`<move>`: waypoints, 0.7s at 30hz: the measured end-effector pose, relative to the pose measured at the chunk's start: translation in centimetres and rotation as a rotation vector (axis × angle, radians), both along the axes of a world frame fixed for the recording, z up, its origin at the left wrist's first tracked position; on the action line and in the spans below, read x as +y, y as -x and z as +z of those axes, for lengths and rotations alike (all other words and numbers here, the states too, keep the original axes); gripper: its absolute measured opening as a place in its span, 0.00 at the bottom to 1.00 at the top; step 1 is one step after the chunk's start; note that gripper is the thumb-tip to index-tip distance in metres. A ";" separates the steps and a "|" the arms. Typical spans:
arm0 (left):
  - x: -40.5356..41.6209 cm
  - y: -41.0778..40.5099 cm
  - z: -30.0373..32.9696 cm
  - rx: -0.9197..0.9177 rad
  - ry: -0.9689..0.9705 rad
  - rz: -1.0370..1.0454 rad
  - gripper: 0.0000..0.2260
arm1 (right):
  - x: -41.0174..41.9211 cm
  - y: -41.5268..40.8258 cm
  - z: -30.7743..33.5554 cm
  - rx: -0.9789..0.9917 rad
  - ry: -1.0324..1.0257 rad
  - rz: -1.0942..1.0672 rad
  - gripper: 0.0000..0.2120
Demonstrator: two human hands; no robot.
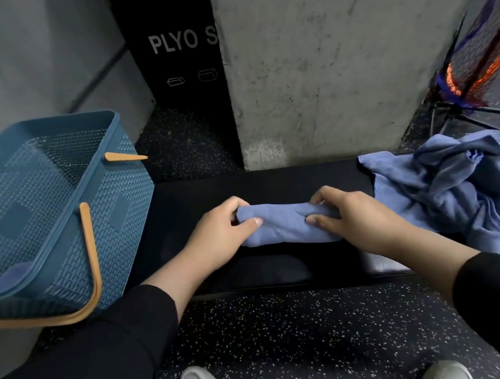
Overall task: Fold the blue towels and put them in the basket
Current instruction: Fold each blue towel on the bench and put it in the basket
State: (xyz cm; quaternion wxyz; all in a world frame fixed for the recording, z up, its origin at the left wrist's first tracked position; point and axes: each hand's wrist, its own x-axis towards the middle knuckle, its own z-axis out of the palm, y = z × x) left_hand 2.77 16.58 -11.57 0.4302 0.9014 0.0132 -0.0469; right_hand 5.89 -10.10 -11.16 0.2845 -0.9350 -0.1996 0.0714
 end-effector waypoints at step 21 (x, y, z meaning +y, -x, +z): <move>-0.7 -1.3 -3.0 -0.008 -0.558 -0.270 0.25 | 3.5 -1.8 -3.5 -0.141 0.305 0.248 0.33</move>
